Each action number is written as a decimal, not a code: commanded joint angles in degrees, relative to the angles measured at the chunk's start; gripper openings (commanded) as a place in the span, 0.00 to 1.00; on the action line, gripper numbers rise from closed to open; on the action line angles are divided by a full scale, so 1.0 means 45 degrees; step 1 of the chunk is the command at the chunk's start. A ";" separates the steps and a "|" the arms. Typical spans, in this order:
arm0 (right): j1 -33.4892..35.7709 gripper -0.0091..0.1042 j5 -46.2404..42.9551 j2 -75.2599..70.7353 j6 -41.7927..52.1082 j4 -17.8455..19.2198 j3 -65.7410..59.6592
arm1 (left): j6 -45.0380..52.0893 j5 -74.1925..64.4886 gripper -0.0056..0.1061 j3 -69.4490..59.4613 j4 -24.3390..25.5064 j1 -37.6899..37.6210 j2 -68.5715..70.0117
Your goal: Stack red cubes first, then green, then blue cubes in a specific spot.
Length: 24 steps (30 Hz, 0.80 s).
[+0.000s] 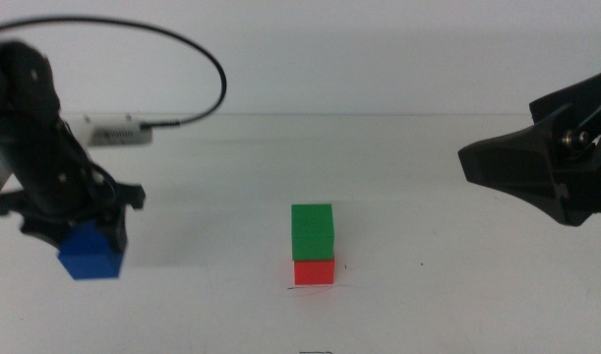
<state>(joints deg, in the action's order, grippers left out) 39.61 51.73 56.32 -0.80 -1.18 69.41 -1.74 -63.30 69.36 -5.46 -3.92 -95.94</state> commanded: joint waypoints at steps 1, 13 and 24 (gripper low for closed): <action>-0.0100 0.81 -0.0746 -0.0170 0.0178 0.0139 0.0361 | -0.1845 -0.1346 0.04 0.0814 0.1037 -0.0544 0.1272; -0.0100 0.81 -0.0745 -0.0170 0.0178 0.0139 0.0361 | -0.4621 -0.2667 0.04 0.3668 0.1110 -0.4439 0.1049; -0.0100 0.81 -0.0745 -0.0170 0.0178 0.0139 0.0361 | -0.6915 -0.2667 0.04 0.6658 0.1213 -0.7344 -0.1157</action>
<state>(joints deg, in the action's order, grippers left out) 39.61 51.73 56.32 -0.80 -1.13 69.41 -31.11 -70.93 95.85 0.00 -35.96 -102.63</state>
